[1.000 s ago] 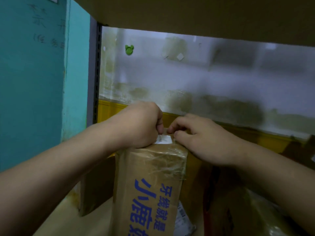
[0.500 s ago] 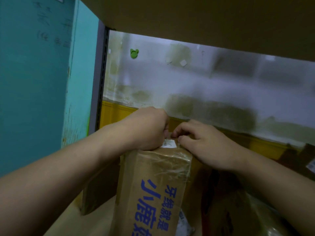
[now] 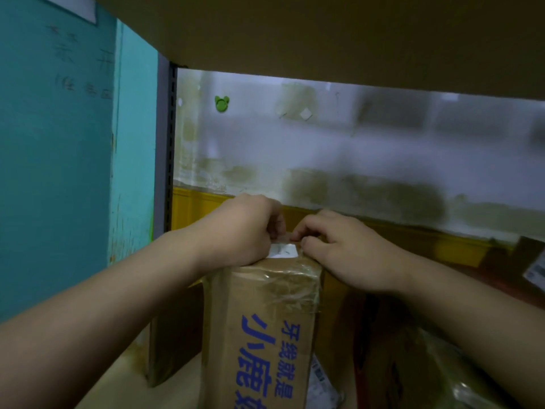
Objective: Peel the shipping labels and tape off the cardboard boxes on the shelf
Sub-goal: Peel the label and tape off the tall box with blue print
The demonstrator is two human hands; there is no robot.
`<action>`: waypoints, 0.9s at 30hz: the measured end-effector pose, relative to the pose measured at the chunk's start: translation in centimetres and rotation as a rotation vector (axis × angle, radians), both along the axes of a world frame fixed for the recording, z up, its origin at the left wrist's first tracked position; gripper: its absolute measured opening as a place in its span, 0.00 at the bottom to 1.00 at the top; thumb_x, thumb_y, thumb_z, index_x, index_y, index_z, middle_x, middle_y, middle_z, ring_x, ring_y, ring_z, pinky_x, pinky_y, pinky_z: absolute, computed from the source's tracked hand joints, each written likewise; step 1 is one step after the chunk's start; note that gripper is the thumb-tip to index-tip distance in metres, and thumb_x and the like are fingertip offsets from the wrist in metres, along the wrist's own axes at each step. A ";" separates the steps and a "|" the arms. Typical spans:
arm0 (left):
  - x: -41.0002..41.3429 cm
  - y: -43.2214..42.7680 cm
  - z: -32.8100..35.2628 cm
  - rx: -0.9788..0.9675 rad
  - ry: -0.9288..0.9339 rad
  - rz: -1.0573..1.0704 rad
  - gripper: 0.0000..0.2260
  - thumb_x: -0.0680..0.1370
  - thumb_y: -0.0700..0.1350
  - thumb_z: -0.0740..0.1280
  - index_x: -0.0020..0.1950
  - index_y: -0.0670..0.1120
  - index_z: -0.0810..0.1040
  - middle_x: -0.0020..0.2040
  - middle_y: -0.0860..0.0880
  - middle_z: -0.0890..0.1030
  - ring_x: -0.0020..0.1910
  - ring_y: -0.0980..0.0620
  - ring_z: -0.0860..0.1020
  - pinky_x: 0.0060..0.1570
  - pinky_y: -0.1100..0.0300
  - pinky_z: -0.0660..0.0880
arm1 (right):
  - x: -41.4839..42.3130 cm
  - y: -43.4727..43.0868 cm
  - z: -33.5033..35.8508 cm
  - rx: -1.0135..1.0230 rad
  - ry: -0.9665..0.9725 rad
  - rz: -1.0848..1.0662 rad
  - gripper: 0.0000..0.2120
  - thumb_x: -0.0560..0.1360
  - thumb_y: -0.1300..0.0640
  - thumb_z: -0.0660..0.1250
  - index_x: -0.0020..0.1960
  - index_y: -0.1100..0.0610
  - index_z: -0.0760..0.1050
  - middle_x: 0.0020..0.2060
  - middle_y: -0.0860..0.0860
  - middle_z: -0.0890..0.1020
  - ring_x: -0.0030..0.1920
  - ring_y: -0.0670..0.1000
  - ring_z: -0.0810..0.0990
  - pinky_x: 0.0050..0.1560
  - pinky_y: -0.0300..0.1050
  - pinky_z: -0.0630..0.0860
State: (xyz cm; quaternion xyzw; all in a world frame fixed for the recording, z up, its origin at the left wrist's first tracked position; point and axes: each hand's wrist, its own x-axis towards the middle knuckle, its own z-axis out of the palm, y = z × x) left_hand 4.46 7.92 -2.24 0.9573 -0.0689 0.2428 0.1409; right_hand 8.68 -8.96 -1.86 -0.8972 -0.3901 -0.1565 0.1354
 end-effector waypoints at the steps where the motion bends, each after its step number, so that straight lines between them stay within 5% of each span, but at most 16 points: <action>1: 0.0 0.2 0.0 0.024 -0.005 -0.006 0.15 0.75 0.37 0.63 0.52 0.54 0.82 0.47 0.55 0.83 0.46 0.55 0.79 0.45 0.62 0.76 | 0.0 0.1 0.0 0.004 0.000 0.006 0.12 0.80 0.53 0.59 0.60 0.50 0.77 0.53 0.50 0.74 0.56 0.47 0.72 0.53 0.41 0.67; 8: -1.2 0.8 0.9 0.070 0.062 -0.024 0.10 0.79 0.46 0.65 0.54 0.55 0.84 0.50 0.55 0.84 0.48 0.57 0.80 0.46 0.65 0.75 | -0.1 0.4 -0.1 0.027 0.011 0.033 0.12 0.80 0.51 0.58 0.59 0.48 0.76 0.51 0.47 0.72 0.55 0.45 0.70 0.55 0.42 0.67; 15: -1.4 -0.3 2.1 0.236 0.089 0.011 0.07 0.78 0.46 0.66 0.49 0.51 0.84 0.44 0.51 0.83 0.44 0.52 0.80 0.46 0.55 0.79 | -0.1 -0.1 -0.2 -0.001 -0.009 0.055 0.11 0.80 0.51 0.57 0.58 0.47 0.75 0.50 0.46 0.72 0.54 0.45 0.70 0.53 0.42 0.67; 20: -0.9 -1.5 3.2 0.412 0.096 0.083 0.04 0.75 0.45 0.67 0.43 0.48 0.80 0.40 0.49 0.80 0.40 0.49 0.77 0.38 0.57 0.76 | 0.1 0.2 -0.2 -0.012 -0.029 0.080 0.07 0.80 0.51 0.57 0.45 0.47 0.71 0.45 0.46 0.70 0.49 0.45 0.69 0.43 0.39 0.64; 24: -0.4 -2.2 3.6 0.516 0.095 0.116 0.10 0.74 0.44 0.67 0.34 0.48 0.70 0.33 0.50 0.72 0.34 0.47 0.74 0.32 0.58 0.73 | 0.2 0.2 -0.1 -0.031 -0.050 0.064 0.10 0.80 0.51 0.57 0.55 0.51 0.75 0.47 0.49 0.72 0.51 0.48 0.71 0.50 0.44 0.67; 27: 0.0 -2.3 4.0 0.541 0.141 0.110 0.09 0.75 0.45 0.67 0.35 0.47 0.73 0.34 0.48 0.75 0.36 0.46 0.76 0.36 0.55 0.77 | 0.1 0.2 -0.1 -0.022 -0.046 0.071 0.10 0.80 0.52 0.57 0.55 0.52 0.76 0.48 0.50 0.73 0.52 0.48 0.72 0.51 0.44 0.68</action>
